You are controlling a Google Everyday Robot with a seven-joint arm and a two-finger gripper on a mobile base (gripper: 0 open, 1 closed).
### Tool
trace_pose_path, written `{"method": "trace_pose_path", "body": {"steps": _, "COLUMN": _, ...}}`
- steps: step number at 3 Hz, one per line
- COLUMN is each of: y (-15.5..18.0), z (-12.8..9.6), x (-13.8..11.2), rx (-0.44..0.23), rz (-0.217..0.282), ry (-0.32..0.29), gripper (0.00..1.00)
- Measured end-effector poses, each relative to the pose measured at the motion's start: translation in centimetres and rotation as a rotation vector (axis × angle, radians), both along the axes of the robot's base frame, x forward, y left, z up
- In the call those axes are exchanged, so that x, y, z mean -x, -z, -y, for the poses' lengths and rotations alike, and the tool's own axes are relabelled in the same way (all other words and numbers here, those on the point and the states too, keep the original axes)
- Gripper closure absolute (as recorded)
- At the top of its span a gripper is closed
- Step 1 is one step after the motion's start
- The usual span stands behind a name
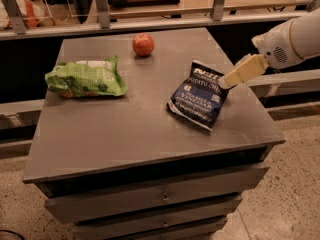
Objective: Move blue chip bag near apple
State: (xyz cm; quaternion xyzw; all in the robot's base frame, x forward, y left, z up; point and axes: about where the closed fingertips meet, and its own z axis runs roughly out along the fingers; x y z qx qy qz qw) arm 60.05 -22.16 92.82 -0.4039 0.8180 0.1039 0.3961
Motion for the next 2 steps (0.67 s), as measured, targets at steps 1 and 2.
{"method": "trace_pose_path", "body": {"steps": 1, "y": 2.41, "z": -0.79, "x": -0.82, "rx": 0.009, "rz": -0.046, "ry": -0.018, "gripper": 0.0}}
{"method": "trace_pose_path", "body": {"steps": 2, "y": 2.58, "z": -0.85, "x": -0.81, "rx": 0.003, "rz": -0.049, "ry": -0.016, "gripper": 0.0}}
